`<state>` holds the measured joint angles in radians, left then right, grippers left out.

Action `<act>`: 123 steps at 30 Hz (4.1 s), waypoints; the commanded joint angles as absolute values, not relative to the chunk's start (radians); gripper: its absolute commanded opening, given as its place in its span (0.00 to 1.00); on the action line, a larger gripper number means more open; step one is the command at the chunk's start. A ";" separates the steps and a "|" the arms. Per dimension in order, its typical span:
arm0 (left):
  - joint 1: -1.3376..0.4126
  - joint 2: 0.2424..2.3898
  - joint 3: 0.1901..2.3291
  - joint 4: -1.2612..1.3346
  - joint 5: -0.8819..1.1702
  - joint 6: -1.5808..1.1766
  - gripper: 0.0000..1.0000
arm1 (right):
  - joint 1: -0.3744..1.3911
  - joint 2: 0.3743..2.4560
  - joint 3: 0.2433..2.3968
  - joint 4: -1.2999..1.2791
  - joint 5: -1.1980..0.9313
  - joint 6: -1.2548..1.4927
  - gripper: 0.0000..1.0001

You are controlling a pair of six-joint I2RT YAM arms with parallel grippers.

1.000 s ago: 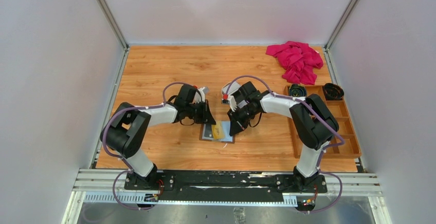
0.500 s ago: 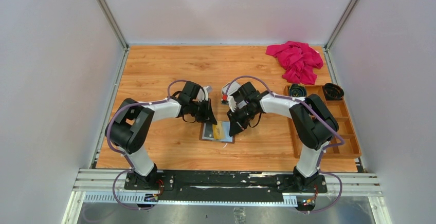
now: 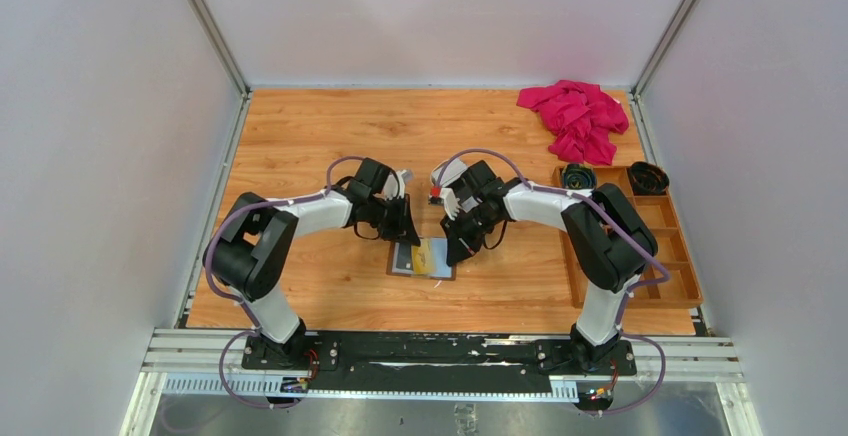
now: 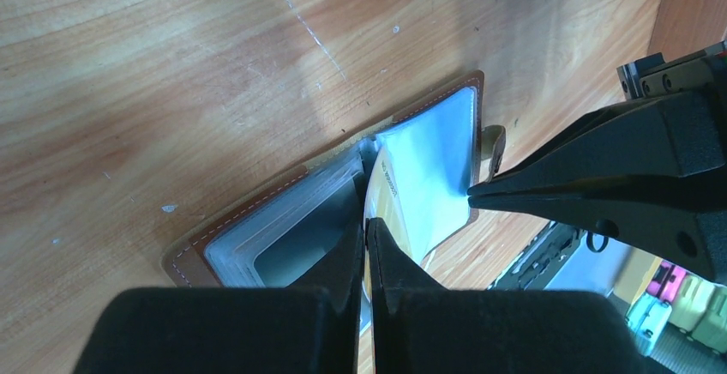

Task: Put the credit cards into the card holder
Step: Insert the credit card into the card holder.

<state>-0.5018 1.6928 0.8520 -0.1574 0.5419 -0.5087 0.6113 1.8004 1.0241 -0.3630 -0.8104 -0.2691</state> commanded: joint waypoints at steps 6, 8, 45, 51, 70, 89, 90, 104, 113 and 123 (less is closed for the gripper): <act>-0.509 1.771 0.894 -0.286 0.534 -0.443 0.00 | 0.633 1.824 1.054 -0.393 -0.787 -0.270 0.06; -0.511 1.784 0.901 -0.287 0.537 -0.443 0.00 | 0.633 1.825 1.055 -0.394 -0.785 -0.270 0.06; -0.528 1.842 0.936 -0.265 0.537 -0.440 0.23 | 0.937 1.734 1.074 -0.186 -0.545 -0.873 0.02; -0.526 1.844 0.940 -0.264 0.540 -0.439 0.23 | 0.958 1.763 1.084 -0.155 -0.441 -0.869 0.01; -0.525 1.834 0.937 -0.266 0.545 -0.439 0.31 | 0.979 1.772 1.081 -0.232 -0.266 -0.884 0.01; -0.522 1.817 0.939 -0.270 0.532 -0.439 0.42 | 0.942 1.670 0.965 -0.264 -0.220 -0.881 0.00; -0.522 1.814 0.939 -0.269 0.531 -0.439 0.42 | 0.940 1.663 0.961 -0.266 -0.228 -0.878 0.00; -0.518 1.623 0.896 -0.217 0.486 -0.475 0.51 | 0.760 1.409 1.001 -0.458 -0.771 -0.727 0.18; -0.517 1.358 0.741 -0.119 0.423 -0.491 0.52 | 0.579 1.276 0.950 -0.480 -0.995 -0.747 0.37; -0.517 0.942 0.626 -0.096 0.313 -0.448 0.53 | 0.508 1.274 0.980 -0.480 -1.063 -0.656 0.49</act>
